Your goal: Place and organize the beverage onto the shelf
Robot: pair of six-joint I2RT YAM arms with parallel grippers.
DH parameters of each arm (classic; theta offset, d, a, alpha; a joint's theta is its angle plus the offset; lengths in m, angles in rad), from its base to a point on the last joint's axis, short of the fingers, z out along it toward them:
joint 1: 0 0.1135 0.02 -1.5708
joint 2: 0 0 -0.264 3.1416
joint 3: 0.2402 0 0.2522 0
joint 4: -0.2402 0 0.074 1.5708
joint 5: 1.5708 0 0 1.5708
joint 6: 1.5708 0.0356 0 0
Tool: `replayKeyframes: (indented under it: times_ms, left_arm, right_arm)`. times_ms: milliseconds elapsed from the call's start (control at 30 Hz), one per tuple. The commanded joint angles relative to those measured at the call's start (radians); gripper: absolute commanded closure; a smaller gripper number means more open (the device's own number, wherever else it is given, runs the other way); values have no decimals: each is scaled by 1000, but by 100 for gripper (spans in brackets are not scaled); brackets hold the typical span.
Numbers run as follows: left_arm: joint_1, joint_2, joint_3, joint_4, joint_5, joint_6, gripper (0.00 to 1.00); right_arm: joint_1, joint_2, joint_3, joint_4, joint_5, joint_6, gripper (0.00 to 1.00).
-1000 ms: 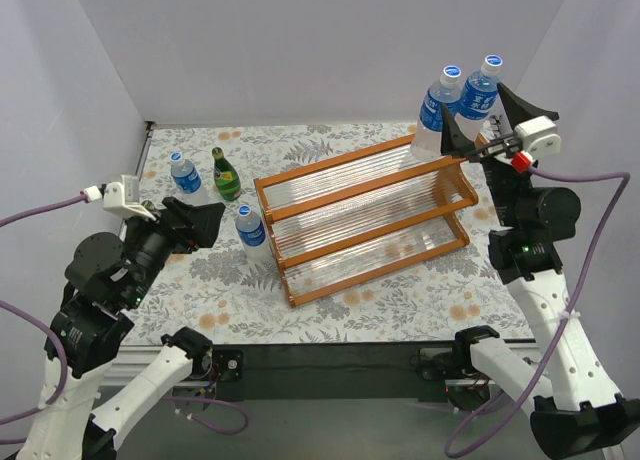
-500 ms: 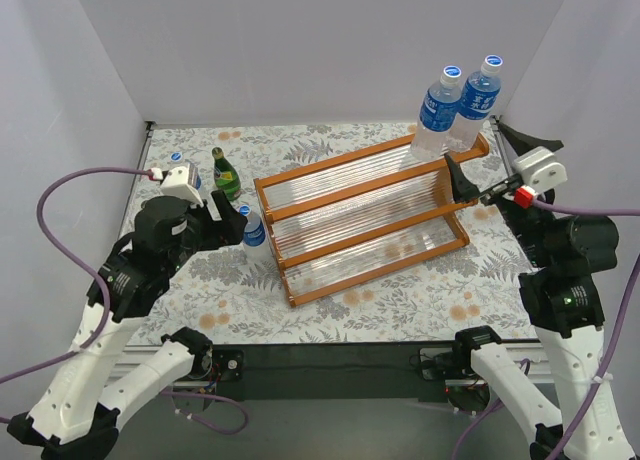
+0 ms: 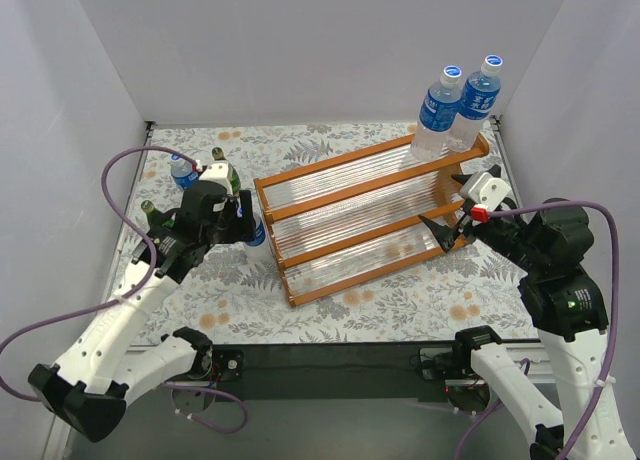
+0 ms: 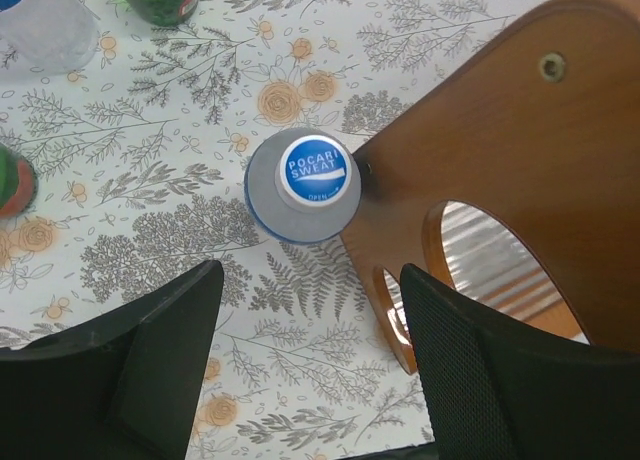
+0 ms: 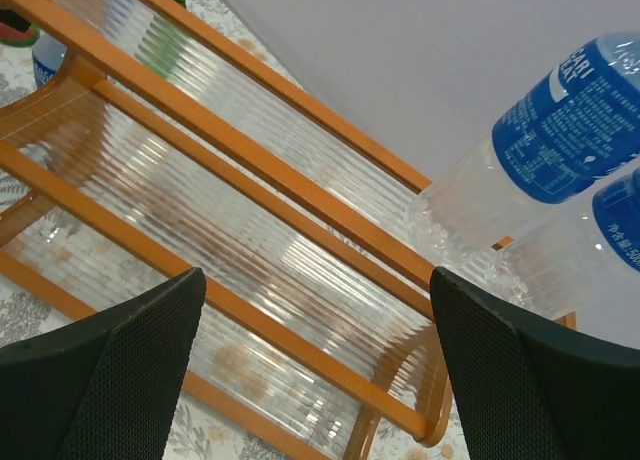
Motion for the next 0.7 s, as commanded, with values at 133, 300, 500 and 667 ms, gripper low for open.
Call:
replayKeyframes:
  times_ms: [133,300,500,667]
  left_arm:
    - [0,83,-19,130,-64,79,31]
    - [29,137,-24,180,-67,98,42]
    - [70,171,-22,208,-15,104,48]
    - [103,182,-47,223,22,107,48]
  right_arm:
    - [-5,-4,-5,-14,-57,-1,2]
    - [-3,-3,-7,-10,-60,4,2]
    - [-3,-6,-14,-11,-69,7,2]
    - [-5,1,-13,-7,-72,8,2]
